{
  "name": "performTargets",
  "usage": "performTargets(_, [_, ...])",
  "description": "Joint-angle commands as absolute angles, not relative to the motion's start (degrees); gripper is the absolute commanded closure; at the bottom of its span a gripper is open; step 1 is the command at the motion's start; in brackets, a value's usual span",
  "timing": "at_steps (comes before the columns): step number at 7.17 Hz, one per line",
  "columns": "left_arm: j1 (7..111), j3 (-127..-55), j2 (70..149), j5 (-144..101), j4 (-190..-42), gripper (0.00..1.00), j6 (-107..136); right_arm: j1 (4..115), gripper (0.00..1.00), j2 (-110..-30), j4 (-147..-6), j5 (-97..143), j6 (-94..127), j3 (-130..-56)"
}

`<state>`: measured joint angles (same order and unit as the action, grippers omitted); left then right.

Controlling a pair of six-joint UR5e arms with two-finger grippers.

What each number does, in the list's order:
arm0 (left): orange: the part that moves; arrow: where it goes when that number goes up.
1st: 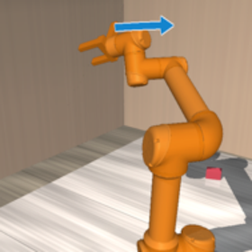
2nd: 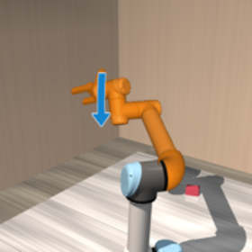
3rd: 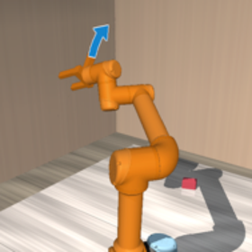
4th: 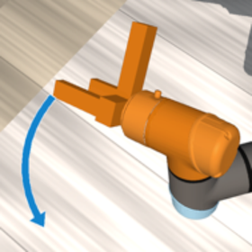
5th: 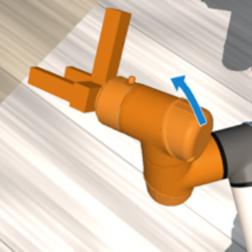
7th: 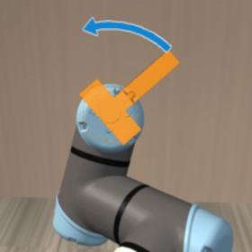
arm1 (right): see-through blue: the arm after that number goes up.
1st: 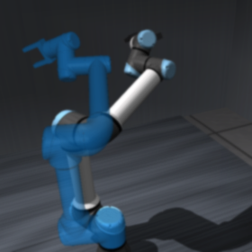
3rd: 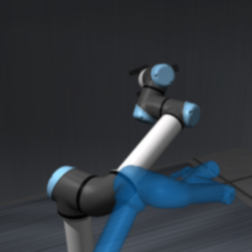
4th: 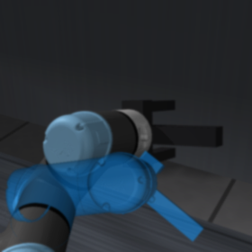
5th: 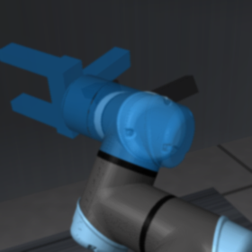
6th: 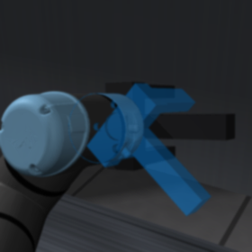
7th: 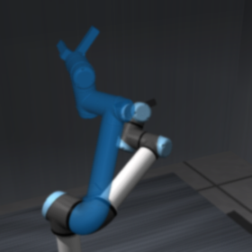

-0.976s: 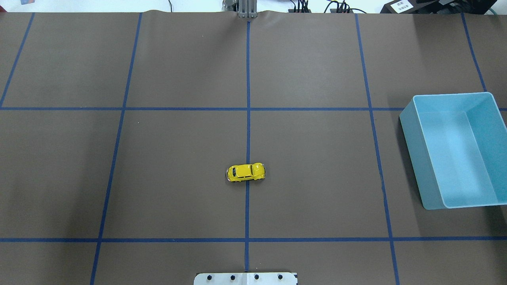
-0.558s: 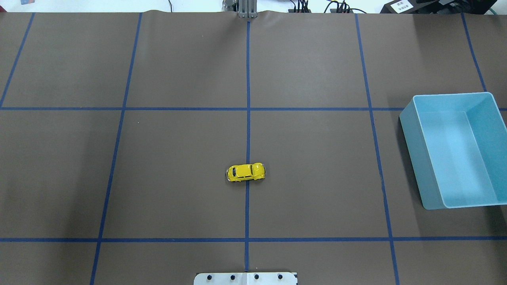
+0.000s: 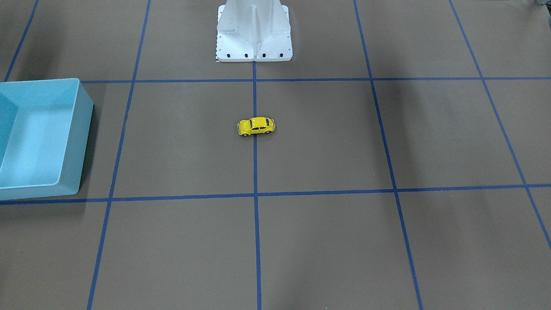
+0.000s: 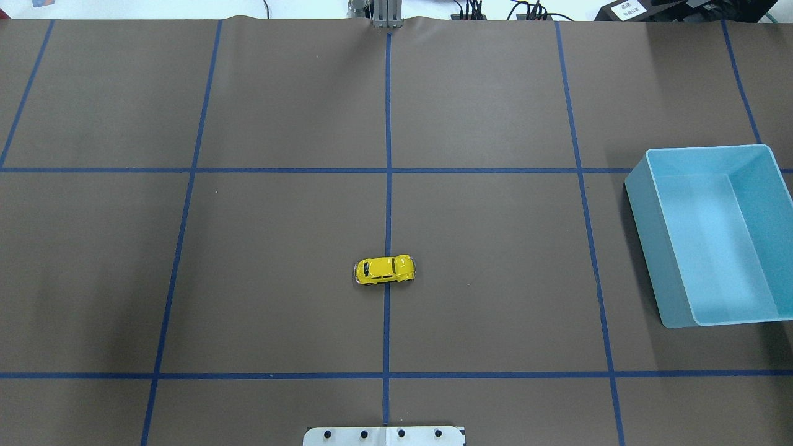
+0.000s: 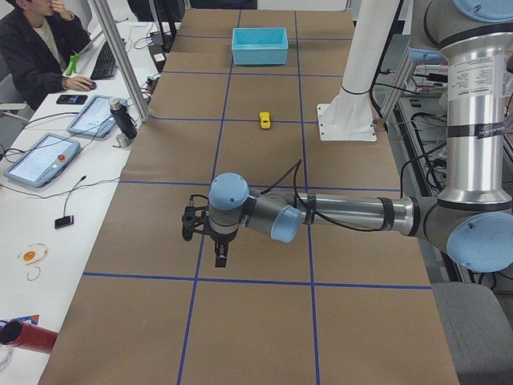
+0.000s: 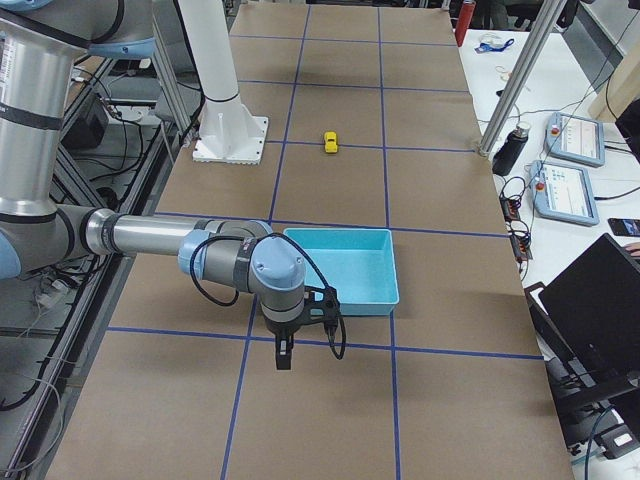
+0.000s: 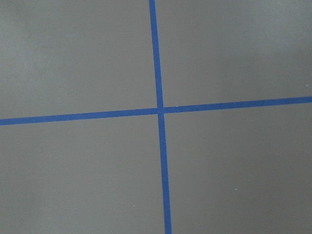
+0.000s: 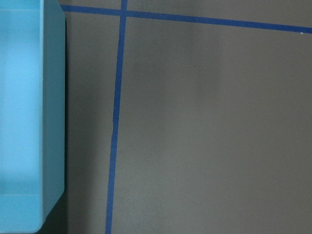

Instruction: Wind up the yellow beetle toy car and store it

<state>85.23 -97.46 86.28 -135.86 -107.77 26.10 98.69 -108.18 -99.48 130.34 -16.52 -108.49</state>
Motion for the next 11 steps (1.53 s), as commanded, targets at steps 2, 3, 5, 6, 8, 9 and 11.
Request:
performTargets(2, [78.9, -97.8, 95.2, -136.0, -102.9, 0.0, 43.8, 98.7, 0.0, -109.0, -99.4, 130.4, -16.3, -108.5])
performTargets(3, [76.8, -98.1, 97.7, -135.8, -101.3, 0.0, 48.6, 98.7, 0.0, -109.2, -99.4, 130.4, -16.4, -108.5])
performTargets(5, [71.0, -98.2, 102.0, -135.3, -100.7, 0.0, 61.5, 98.7, 0.0, -109.2, -99.4, 130.3, -16.2, -108.5])
performTargets(6, [68.8, -98.9, 103.0, -135.2, -100.6, 0.0, 67.1, 98.7, 0.0, -109.3, -99.5, 130.3, -16.1, -108.5])
performTargets(8, [64.5, -102.1, 104.1, -131.5, -97.0, 0.0, 74.3, 98.7, 0.0, -109.9, -99.4, 130.3, -16.2, -108.4])
performTargets(9, [63.5, -103.5, 106.2, -131.4, -94.2, 0.0, 78.4, 98.7, 0.0, -110.0, -99.4, 130.3, -16.2, -108.5])
performTargets(11, [56.7, -108.2, 111.4, -126.9, -85.6, 0.0, 89.7, 98.6, 0.0, -110.3, -99.4, 130.3, -12.4, -108.5])
